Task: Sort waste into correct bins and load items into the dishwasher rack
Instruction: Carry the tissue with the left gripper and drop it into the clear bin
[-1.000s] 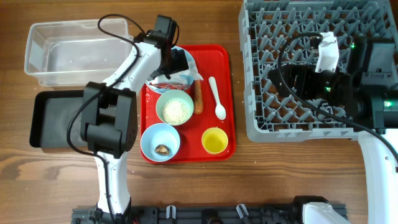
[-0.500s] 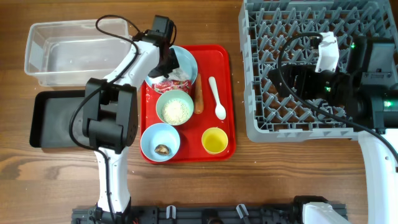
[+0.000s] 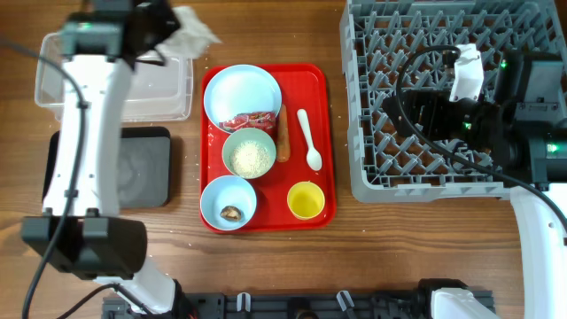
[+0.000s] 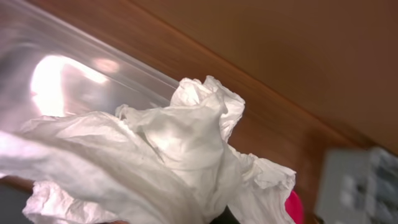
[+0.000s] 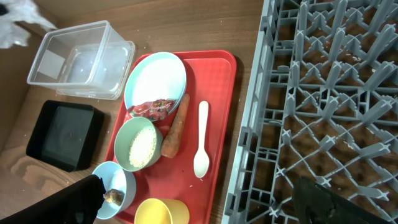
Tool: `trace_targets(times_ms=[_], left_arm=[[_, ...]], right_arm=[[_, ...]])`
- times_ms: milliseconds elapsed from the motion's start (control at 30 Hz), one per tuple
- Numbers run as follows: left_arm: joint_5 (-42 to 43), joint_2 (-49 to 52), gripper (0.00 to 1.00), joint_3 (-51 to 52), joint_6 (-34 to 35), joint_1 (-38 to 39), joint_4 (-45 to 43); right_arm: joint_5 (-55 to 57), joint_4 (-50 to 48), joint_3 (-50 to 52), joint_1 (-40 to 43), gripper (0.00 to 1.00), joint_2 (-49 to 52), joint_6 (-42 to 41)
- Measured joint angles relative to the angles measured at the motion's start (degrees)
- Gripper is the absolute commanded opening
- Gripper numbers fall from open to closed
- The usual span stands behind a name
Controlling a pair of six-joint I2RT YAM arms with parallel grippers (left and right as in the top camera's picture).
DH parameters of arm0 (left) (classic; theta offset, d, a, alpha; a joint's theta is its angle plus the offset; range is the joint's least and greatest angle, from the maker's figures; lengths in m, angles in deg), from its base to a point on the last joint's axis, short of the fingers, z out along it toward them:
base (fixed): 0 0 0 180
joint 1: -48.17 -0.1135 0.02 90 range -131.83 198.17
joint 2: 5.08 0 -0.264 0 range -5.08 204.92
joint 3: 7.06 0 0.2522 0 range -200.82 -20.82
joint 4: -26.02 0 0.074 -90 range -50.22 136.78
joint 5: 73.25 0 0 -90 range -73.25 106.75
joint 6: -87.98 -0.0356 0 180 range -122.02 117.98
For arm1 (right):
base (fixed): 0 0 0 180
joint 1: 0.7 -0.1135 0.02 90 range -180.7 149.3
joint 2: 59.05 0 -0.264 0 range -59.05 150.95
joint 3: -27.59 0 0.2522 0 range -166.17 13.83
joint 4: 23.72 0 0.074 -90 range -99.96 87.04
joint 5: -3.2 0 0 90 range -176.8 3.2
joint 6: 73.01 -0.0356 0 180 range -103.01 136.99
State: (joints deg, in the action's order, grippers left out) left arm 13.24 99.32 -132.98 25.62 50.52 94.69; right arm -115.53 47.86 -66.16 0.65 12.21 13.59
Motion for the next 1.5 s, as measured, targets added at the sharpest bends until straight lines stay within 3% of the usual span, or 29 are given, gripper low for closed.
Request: trace_targets(times_ms=[67, 133, 167, 200, 267, 500, 833, 1133, 1400, 1500], left_arm=[[-2.5, 0.9, 0.08, 0.0, -1.0, -6.1, 0.0], [-3.4, 2.5, 0.22, 0.0, -2.1, -9.8, -0.4], [-3.9, 3.8, 0.43, 0.0, -2.9, -11.6, -0.8], [-4.2, 6.0, 0.73, 0.0, -3.4, -13.6, -1.6], [-4.5, 9.6, 1.0, 0.0, -4.1, -15.3, -3.0], [-3.9, 21.2, 1.0, 0.1, -4.4, -16.6, -3.9], [1.8, 21.2, 1.0, 0.1, -6.6, -16.5, -7.2], [3.3, 21.2, 0.99, 0.1, 0.0, -16.5, -4.1], [5.0, 20.1, 0.99, -0.6, 0.6, -16.5, -0.3], [5.1, 19.7, 1.0, -5.3, 0.6, -16.2, 2.3]], right_arm=[[0.0, 0.0, 0.0, 0.0, 1.0, 0.0, 0.0], [0.0, 0.0, 0.0, 0.0, 1.0, 0.0, 0.0], [0.0, 0.0, 0.0, 0.0, 1.0, 0.0, 0.0], [0.0, 0.0, 0.0, 0.0, 1.0, 0.0, 0.0], [0.0, 0.0, 0.0, 0.0, 1.0, 0.0, 0.0], [0.0, 0.0, 0.0, 0.0, 1.0, 0.0, 0.0], [0.0, -0.9, 0.0, 0.0, 1.0, 0.0, 0.0], [0.0, -0.9, 0.0, 0.0, 1.0, 0.0, 0.0], [0.0, -1.0, 0.0, 0.0, 1.0, 0.0, 0.0], [0.0, -1.0, 0.0, 0.0, 1.0, 0.0, 0.0]])
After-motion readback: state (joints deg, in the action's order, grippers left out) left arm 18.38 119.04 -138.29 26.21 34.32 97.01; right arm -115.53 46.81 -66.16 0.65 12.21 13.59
